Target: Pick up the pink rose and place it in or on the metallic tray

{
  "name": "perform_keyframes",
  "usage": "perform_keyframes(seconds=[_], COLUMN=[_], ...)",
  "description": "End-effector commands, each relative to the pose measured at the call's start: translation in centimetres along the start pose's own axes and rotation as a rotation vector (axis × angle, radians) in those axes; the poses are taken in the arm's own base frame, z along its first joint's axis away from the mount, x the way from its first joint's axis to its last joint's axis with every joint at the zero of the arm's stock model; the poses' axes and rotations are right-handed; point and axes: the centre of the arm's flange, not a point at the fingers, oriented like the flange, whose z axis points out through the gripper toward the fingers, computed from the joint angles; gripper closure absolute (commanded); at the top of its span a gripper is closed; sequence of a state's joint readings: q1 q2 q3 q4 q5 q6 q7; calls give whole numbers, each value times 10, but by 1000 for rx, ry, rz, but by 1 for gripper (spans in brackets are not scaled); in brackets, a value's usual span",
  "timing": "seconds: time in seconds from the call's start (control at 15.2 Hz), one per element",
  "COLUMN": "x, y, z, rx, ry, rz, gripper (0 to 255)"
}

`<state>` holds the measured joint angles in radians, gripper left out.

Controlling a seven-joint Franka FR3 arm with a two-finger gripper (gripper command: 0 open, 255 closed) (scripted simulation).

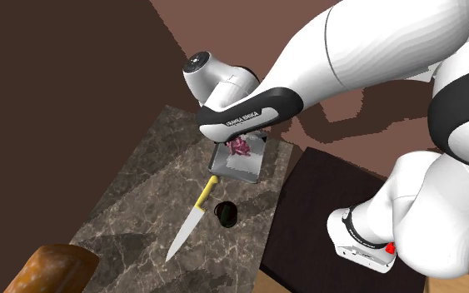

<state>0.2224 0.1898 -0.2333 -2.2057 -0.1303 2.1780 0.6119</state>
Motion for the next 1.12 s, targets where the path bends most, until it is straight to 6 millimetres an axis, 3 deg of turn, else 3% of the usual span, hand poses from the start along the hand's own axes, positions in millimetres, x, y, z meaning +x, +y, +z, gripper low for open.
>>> perform_keyframes(seconds=[0.0, 0.26, 0.53, 1.06], x=[0, 0, 0, 0], y=[0, 0, 0, 0], z=[0, 0, -50, -50], rx=[0, 0, 0, 0], ry=[0, 0, 0, 0], rz=[0, 0, 0, 0], gripper=[0, 0, 0, 0])
